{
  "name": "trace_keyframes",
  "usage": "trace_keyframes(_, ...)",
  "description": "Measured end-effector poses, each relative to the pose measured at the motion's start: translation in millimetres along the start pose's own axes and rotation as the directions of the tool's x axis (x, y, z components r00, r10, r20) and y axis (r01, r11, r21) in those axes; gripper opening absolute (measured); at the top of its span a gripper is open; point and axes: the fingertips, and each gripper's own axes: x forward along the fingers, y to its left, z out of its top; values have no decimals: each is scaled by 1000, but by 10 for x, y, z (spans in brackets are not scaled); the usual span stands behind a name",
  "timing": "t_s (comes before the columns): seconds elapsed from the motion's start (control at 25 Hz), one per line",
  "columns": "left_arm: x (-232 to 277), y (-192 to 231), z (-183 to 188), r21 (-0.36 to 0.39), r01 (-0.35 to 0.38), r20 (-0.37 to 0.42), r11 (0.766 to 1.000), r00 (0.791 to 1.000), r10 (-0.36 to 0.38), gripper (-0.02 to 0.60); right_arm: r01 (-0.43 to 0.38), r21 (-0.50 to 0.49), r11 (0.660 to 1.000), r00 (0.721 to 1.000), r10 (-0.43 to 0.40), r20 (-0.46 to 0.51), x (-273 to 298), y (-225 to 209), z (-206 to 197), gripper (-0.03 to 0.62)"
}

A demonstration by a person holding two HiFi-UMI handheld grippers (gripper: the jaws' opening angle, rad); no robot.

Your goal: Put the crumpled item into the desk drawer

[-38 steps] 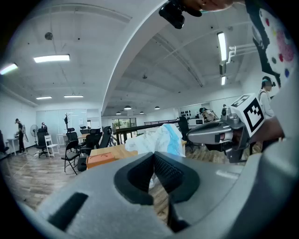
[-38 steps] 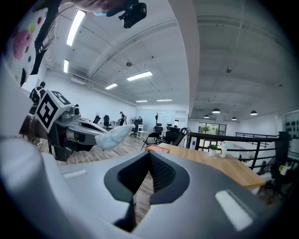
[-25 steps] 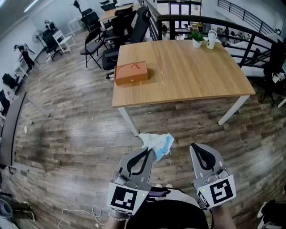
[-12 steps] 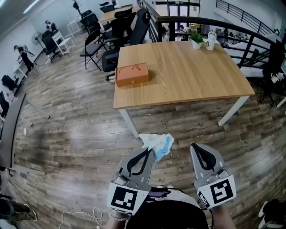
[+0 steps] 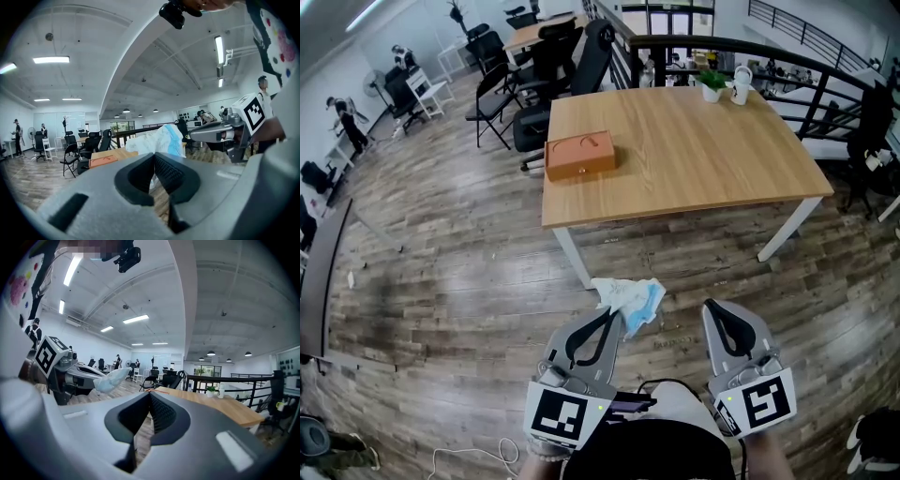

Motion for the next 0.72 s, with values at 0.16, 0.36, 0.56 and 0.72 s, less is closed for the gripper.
trace_keyframes(0.16,-24,56,24,4,-6,10,1000,1000,6,5,6,-9,1000,1000,-6,-5,-9,43,1,6)
trace_keyframes(0.36,8,120,33,11,-15,22,1000,1000,15,5,-3,-25,1000,1000,3,-9,48,32,-12,6)
trace_keyframes(0.56,140,247,-10,9,-33,28,999,999,33,5,-6,-17,1000,1000,6,-10,237,-88,-79,6)
trace_keyframes(0.72,324,407,-55,-18,-58,21,998,998,58,5,-23,-14,1000,1000,23,-9,478,-215,-101,6)
